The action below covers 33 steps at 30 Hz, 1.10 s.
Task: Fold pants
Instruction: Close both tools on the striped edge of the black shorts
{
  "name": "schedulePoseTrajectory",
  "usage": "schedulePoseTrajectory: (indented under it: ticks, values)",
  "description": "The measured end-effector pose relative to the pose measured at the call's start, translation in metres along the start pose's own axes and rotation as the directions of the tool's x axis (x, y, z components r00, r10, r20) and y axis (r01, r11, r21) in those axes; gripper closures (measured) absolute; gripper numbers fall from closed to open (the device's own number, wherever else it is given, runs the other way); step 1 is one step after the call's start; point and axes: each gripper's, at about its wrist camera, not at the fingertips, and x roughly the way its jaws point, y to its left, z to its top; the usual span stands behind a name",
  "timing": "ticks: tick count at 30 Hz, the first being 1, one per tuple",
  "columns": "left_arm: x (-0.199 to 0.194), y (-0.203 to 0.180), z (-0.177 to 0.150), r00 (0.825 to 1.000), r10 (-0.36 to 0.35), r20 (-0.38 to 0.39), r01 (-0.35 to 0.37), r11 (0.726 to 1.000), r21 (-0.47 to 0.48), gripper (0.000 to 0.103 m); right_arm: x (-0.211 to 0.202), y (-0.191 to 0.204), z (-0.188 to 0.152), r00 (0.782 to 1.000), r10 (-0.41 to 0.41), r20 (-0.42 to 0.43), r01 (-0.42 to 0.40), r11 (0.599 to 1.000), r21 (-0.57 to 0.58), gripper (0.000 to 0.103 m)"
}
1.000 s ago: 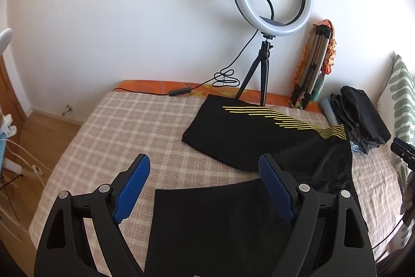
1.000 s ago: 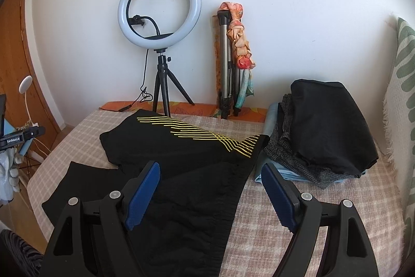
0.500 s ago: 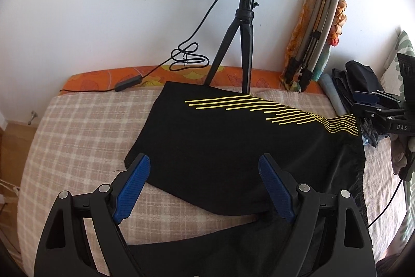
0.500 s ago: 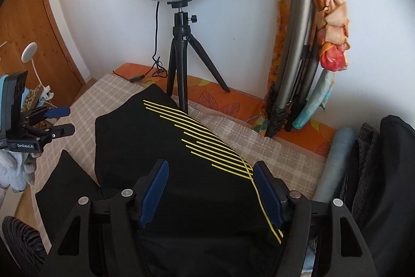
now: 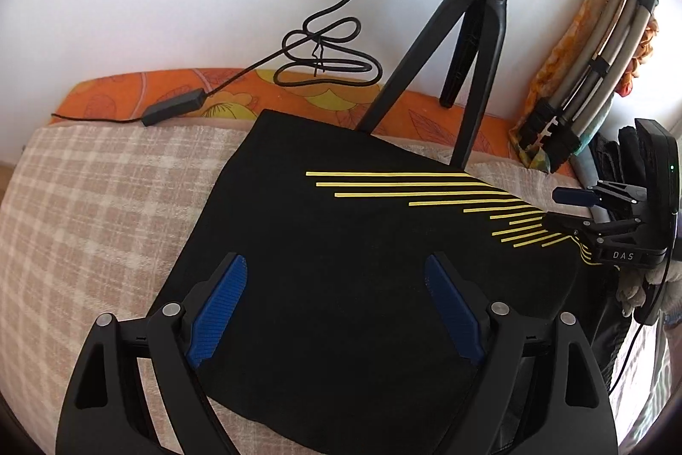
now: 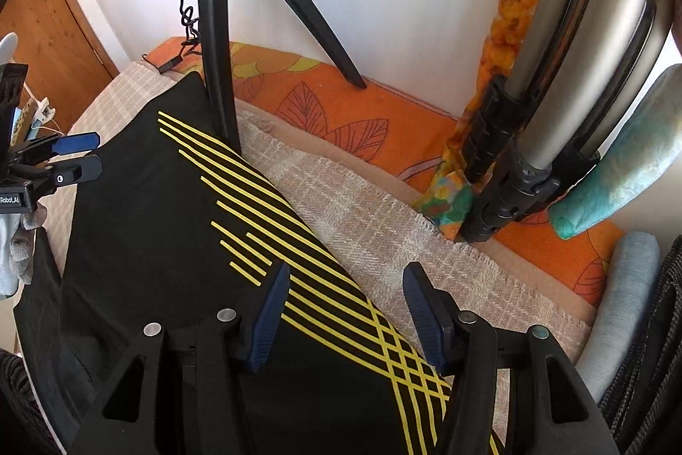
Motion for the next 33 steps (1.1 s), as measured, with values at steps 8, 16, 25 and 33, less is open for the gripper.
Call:
schedulePoseTrajectory:
  ticks: [8, 16, 25, 33]
  values:
    - [0.018, 0.009, 0.001, 1.000, 0.005, -0.022, -0.005, 1.000, -0.030, 0.017, 0.012, 0.001, -0.002, 1.000, 0.023, 0.002, -0.023, 1.000, 0.000, 0.048]
    - [0.028, 0.019, 0.005, 0.998, -0.021, -0.054, 0.013, 0.991, -0.136, 0.017, -0.003, 0.011, -0.011, 0.996, 0.084, 0.029, -0.085, 0.996, 0.006, 0.099]
    - [0.010, 0.018, 0.030, 0.991, -0.134, -0.024, 0.123, 0.958, -0.260, 0.016, -0.063, 0.071, -0.038, 0.983, 0.048, 0.177, -0.027, 0.993, -0.118, 0.101]
    - [0.014, -0.006, 0.037, 0.983, -0.175, -0.046, 0.156, 0.949, -0.275, 0.016, -0.073, 0.128, -0.071, 0.981, 0.037, 0.192, 0.012, 0.969, -0.248, 0.101]
